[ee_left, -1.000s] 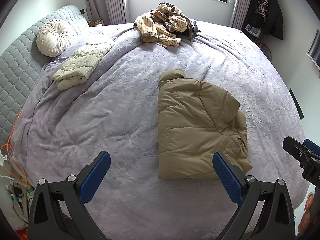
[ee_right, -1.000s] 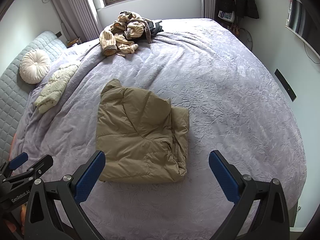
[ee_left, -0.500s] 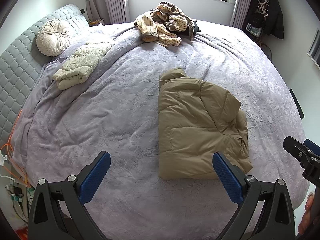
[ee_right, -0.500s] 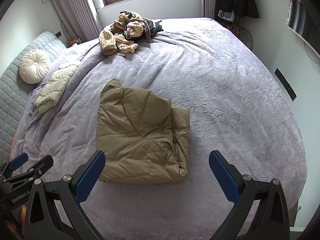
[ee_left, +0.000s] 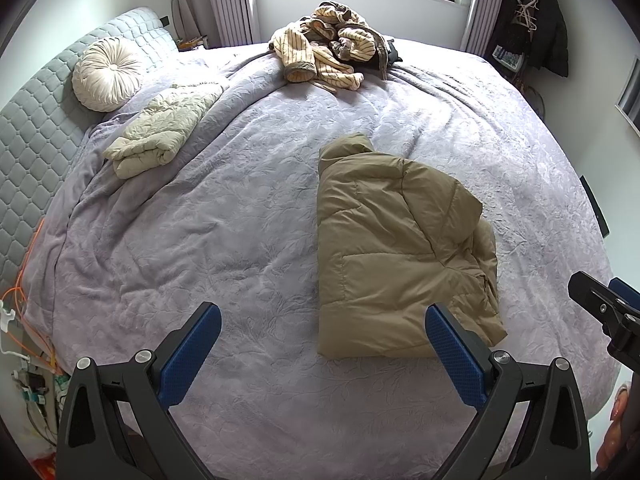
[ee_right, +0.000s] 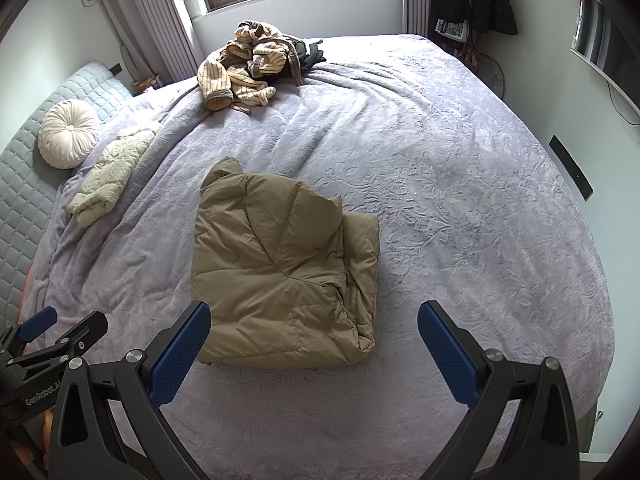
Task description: Fold large clothes
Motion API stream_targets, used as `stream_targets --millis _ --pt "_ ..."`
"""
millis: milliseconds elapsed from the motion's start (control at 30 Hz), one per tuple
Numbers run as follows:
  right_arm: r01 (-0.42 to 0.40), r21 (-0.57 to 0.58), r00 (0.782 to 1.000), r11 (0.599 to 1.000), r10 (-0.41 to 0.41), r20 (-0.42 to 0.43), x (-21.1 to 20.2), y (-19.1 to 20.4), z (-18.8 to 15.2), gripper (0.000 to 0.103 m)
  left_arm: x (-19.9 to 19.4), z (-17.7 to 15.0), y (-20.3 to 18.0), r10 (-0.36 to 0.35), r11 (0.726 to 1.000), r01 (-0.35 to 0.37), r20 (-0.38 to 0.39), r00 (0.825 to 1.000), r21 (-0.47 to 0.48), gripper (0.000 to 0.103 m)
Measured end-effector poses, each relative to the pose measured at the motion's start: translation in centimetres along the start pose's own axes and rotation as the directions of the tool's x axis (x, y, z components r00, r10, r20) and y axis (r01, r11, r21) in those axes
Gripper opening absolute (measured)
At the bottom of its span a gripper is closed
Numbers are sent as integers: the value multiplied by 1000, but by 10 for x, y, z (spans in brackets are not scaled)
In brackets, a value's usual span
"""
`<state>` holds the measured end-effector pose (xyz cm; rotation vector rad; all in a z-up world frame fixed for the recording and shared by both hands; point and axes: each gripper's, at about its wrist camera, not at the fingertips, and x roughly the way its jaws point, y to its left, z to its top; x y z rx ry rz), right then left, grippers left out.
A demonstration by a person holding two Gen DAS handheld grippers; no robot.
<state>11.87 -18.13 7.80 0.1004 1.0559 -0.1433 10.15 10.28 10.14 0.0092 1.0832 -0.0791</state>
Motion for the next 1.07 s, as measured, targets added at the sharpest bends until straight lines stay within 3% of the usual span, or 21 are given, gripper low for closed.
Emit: stream_targets --millis 1067 --pt "-1 1 1000 1000 1 -2 0 1 -1 103 4 5 4 -24 1000 24 0 1000 10 102"
